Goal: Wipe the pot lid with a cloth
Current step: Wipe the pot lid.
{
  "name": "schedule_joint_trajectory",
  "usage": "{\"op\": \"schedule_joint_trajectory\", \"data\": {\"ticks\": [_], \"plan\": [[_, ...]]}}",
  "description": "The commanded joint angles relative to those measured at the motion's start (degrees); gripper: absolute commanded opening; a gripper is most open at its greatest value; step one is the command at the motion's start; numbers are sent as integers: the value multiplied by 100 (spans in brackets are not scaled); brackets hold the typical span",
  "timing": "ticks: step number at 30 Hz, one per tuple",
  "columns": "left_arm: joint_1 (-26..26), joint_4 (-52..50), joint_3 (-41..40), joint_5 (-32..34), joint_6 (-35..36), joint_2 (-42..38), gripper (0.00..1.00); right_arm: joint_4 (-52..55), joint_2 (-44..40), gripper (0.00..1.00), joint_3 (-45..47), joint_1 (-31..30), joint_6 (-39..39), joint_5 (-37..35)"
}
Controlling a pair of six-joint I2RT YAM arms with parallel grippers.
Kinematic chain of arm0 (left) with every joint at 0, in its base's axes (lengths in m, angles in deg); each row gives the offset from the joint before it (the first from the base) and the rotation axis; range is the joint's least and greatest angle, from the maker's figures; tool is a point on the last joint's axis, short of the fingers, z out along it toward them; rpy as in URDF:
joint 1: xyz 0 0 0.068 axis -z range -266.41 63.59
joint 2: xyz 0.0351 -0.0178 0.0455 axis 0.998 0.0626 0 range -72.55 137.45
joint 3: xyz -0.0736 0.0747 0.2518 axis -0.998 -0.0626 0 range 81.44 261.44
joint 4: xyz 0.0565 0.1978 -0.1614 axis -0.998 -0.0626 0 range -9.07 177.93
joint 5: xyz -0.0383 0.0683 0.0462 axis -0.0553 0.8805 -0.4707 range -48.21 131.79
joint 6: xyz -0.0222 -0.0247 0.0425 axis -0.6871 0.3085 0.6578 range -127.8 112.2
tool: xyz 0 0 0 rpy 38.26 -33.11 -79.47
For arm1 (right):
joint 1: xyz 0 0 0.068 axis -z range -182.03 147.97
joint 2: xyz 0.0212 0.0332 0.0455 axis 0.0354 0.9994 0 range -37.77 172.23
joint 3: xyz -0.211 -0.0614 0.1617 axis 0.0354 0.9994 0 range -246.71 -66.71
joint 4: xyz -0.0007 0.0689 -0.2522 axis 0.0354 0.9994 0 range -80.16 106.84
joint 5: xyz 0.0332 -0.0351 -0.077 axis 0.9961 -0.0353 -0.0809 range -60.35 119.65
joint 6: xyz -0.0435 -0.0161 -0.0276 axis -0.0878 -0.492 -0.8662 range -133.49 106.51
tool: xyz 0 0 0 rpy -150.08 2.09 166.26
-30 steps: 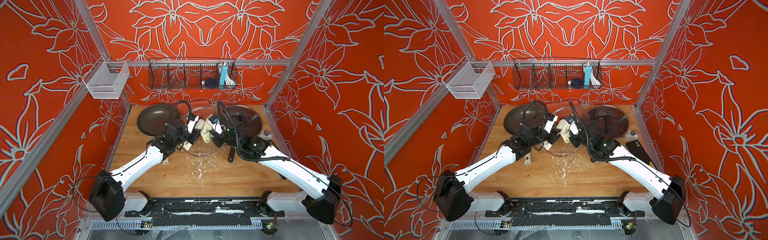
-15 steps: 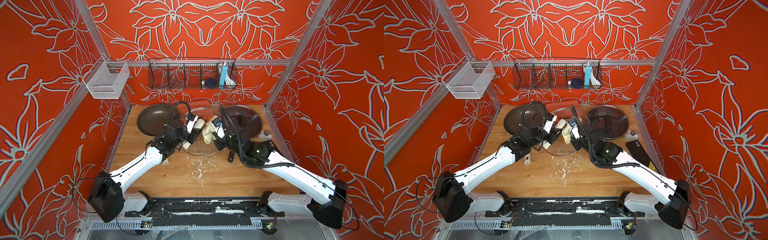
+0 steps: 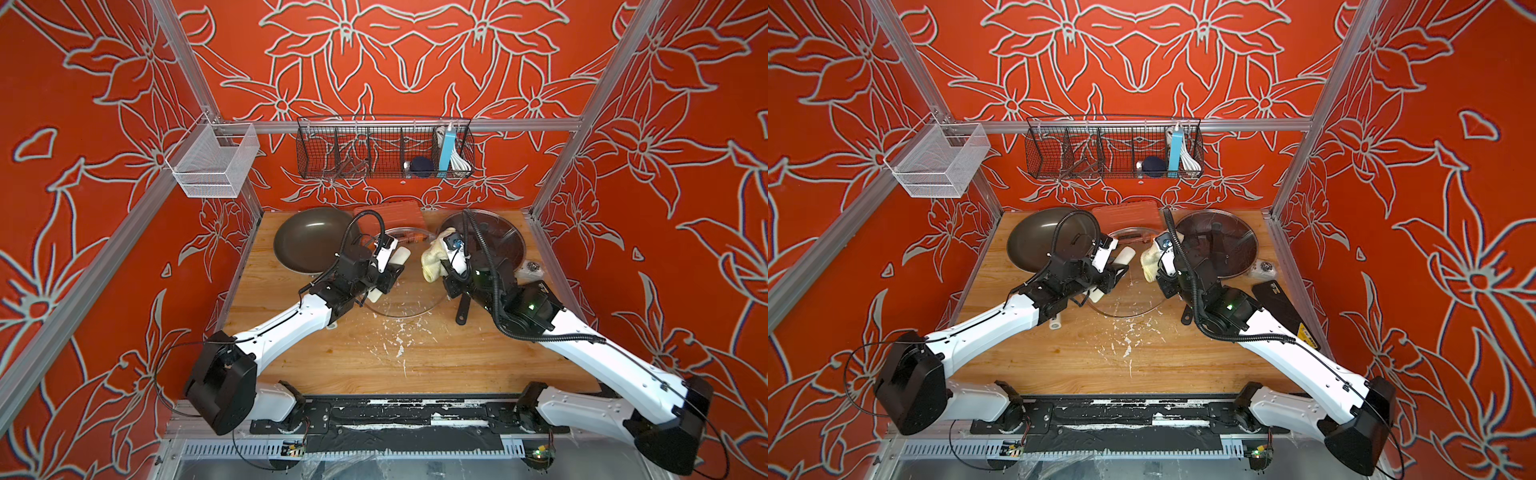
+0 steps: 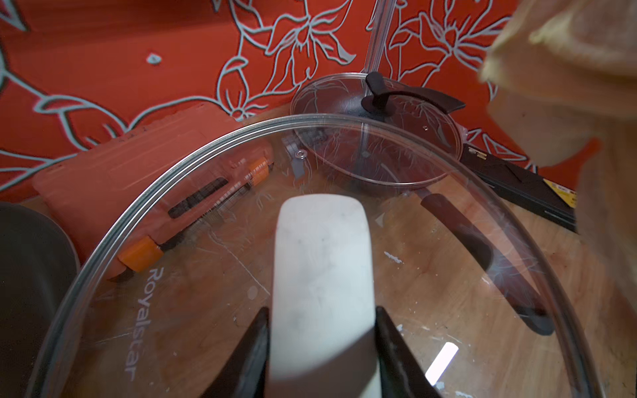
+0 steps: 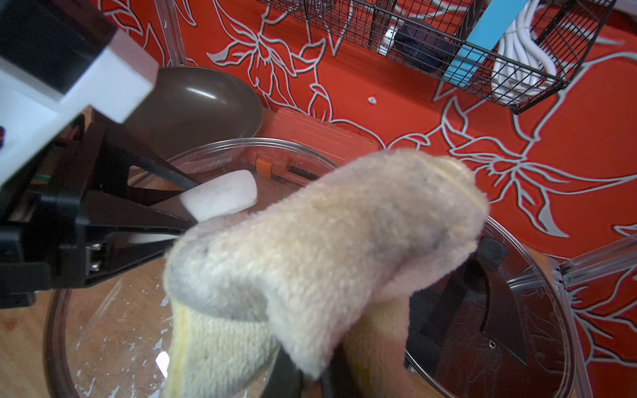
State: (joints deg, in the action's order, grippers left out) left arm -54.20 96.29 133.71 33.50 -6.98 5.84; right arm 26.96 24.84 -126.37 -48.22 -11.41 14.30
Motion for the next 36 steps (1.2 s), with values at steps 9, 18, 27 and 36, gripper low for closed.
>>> {"op": "schedule_joint_trajectory", "data": {"ticks": [9, 18, 27, 36], "plan": [[-4, 1685, 93, -114, 75, -195, 0, -205, 55, 0, 297, 125, 353, 556], [-4, 2147, -125, -436, 1008, -536, 0, 199, 606, 0, 100, 168, 574, 709], [-2, 2236, -263, -954, 2165, -941, 0, 233, 825, 0, -3, 194, 557, 862], [22, 2140, -356, -1348, 2949, -1251, 0, 338, 852, 0, -186, 914, 611, 882]]}}
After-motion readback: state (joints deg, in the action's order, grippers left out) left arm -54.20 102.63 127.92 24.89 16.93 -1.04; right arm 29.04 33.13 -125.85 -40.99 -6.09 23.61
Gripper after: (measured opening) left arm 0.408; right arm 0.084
